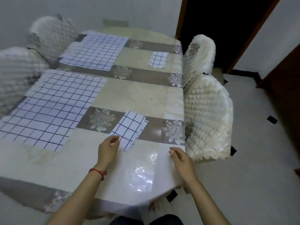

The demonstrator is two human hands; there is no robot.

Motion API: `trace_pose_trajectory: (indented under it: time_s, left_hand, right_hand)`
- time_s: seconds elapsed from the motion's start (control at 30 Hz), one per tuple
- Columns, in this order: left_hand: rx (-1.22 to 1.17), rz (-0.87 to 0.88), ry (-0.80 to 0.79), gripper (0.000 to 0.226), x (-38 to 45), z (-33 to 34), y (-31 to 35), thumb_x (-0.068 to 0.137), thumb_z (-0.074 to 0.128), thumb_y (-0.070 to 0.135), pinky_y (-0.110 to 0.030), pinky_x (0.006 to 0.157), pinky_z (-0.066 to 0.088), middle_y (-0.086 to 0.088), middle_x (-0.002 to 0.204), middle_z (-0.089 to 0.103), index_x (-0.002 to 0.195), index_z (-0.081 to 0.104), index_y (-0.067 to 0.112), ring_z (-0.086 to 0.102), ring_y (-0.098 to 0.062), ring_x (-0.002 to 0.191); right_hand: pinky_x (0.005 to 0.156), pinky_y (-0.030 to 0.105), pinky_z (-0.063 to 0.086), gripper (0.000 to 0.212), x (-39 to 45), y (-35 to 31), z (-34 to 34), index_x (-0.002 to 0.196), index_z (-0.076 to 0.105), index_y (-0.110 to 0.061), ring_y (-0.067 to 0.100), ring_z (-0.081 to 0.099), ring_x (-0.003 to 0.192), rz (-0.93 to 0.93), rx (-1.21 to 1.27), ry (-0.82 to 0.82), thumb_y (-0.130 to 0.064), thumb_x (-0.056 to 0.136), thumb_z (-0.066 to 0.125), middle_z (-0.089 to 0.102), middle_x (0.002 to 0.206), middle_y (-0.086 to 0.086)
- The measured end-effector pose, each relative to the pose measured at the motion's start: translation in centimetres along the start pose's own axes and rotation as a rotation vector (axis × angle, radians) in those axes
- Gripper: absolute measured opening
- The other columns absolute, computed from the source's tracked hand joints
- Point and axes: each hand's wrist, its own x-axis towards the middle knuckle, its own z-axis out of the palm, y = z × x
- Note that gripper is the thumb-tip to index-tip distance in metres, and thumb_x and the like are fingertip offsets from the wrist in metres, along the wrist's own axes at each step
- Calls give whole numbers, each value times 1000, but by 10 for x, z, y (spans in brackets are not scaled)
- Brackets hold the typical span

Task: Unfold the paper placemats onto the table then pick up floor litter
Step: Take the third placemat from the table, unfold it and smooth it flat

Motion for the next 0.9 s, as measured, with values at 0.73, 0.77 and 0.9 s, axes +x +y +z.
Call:
trace_pose_trajectory:
  time_s: [0.73, 0.77, 0.9]
  left_hand:
    - [-21, 98, -102, 16, 47, 7, 16, 87, 55, 6, -4, 57, 39, 3, 88, 62, 99, 67, 8, 55, -12, 80]
    - [-82, 102, -101, 15, 41, 4, 20, 87, 56, 6, -2, 57, 40, 9, 82, 65, 91, 68, 14, 56, -7, 75]
    - [-248, 125, -133, 28, 23, -8, 29, 86, 59, 6, -3, 66, 45, 30, 77, 69, 80, 64, 33, 61, 11, 75]
  right_hand:
    - [72, 7, 42, 26, 57, -24, 34, 117, 56, -16, 14, 58, 95, 43, -3, -139, -19, 92, 51, 61, 96, -2]
    - [74, 10, 42, 28, 59, -28, 36, 120, 54, -16, 18, 58, 97, 84, 70, -130, -18, 91, 52, 61, 94, 0]
    - [72, 20, 48, 49, 66, -51, 43, 134, 41, -10, 23, 54, 108, 211, 309, -123, -22, 89, 57, 53, 107, 0]
